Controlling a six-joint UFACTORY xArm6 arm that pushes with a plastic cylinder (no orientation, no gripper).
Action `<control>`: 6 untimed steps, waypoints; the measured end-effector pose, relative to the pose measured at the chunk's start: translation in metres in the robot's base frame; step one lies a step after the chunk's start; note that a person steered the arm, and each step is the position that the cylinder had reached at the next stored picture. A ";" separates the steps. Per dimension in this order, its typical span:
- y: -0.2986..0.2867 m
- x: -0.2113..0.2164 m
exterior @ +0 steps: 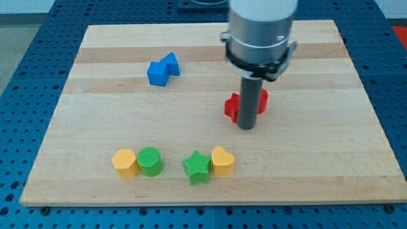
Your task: Move yellow heart to the left center of the board
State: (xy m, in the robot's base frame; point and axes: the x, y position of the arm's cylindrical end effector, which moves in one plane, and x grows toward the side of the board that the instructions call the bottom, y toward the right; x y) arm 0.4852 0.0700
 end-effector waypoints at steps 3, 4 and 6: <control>0.075 0.084; 0.056 0.120; -0.033 0.089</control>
State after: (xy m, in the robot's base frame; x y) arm 0.5744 0.0369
